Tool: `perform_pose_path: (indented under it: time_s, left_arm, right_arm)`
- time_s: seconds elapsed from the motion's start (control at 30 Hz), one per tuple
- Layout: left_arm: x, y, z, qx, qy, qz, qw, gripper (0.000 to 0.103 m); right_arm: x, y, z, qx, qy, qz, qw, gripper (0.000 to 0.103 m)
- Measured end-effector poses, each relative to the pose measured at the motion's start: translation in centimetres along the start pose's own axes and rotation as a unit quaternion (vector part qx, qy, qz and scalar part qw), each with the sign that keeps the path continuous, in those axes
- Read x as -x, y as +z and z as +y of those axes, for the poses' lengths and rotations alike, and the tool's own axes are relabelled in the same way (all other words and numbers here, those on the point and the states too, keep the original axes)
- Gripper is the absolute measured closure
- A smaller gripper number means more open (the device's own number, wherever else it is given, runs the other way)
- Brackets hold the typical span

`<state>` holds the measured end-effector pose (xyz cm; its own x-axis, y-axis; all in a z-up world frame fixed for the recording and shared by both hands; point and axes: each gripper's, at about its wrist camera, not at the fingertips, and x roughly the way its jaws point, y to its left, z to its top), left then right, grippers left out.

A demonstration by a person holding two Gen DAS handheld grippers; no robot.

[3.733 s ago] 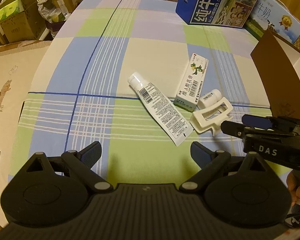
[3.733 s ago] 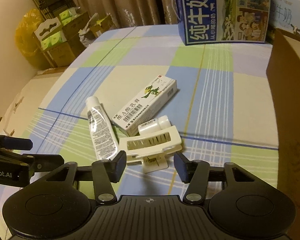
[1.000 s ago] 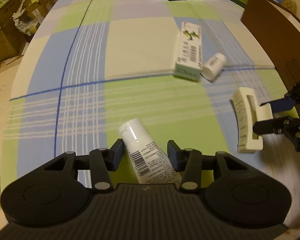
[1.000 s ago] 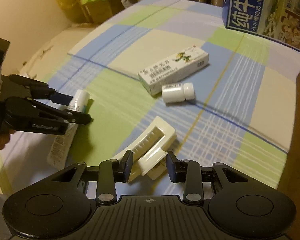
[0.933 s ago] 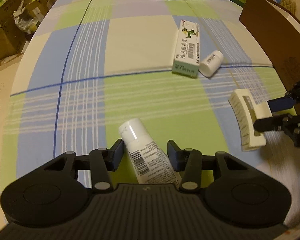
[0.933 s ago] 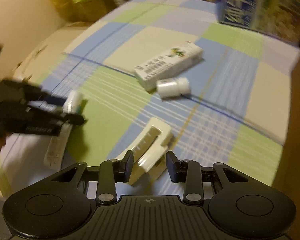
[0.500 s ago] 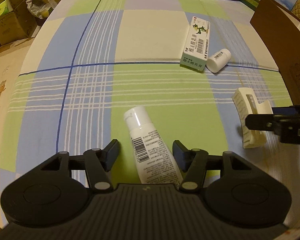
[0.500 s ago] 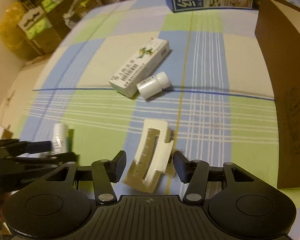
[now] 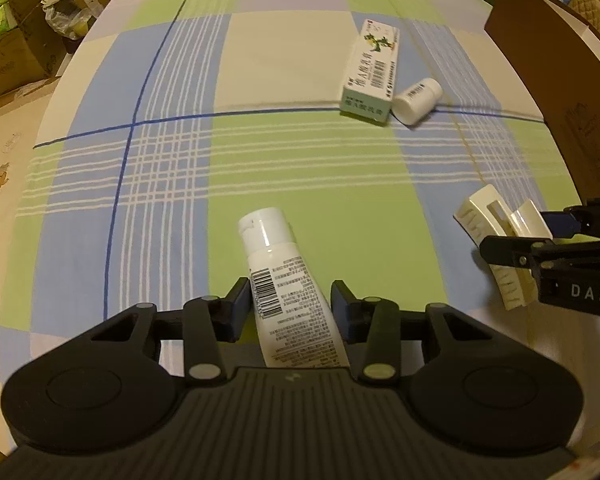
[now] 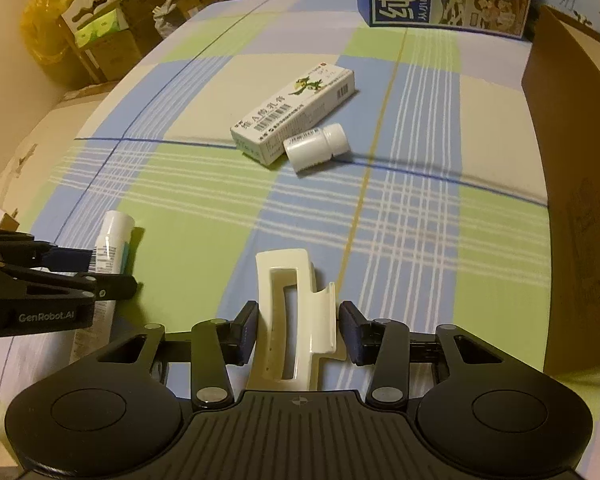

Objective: Organize objects
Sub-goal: 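Lift and carry the clip and tube over the cardboard box with both tools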

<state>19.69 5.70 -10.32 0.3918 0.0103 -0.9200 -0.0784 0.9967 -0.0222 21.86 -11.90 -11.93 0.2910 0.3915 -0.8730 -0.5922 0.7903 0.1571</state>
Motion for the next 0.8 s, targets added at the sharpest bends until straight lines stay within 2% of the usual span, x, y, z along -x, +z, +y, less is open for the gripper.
perform_pose_path:
  time_s: [0.1, 0.13, 0.23, 0.27, 0.33, 0.63, 0.8]
  left_arm:
    - [0.0, 0.0, -0.4, 0.000, 0.006, 0.002, 1.0000, 0.063]
    - [-0.1, 0.1, -0.6, 0.002, 0.007, 0.004, 1.0000, 0.058]
    - [-0.4, 0.3, -1.3, -0.003, 0.012, 0.008, 0.9999, 0.050]
    - [-0.4, 0.3, -1.5, -0.005, 0.016, 0.006, 0.9998, 0.051]
    - [-0.3, 0.3, -1.6, -0.002, 0.013, -0.001, 0.9999, 0.070]
    - [0.3, -0.5, -2.3, 0.000, 0.016, -0.002, 0.9999, 0.070]
    - [1.6, -0.9, -3.0, -0.003, 0.013, -0.014, 0.9998, 0.070]
  right_arm:
    - [0.2, -0.4, -0.1, -0.006, 0.003, 0.001, 1.000, 0.062]
    - [0.3, -0.4, -0.2, -0.009, 0.003, 0.000, 1.000, 0.062]
    - [0.3, -0.4, -0.2, -0.010, 0.003, -0.002, 1.000, 0.062]
    - [0.3, -0.5, -0.2, -0.010, 0.004, -0.003, 1.000, 0.062]
    - [0.5, -0.7, -0.4, -0.012, 0.008, -0.005, 1.000, 0.064]
    - [2.4, -2.2, -1.4, -0.029, 0.028, -0.014, 0.999, 0.065]
    - [4.3, -2.6, -2.0, -0.039, 0.042, -0.031, 0.998, 0.065]
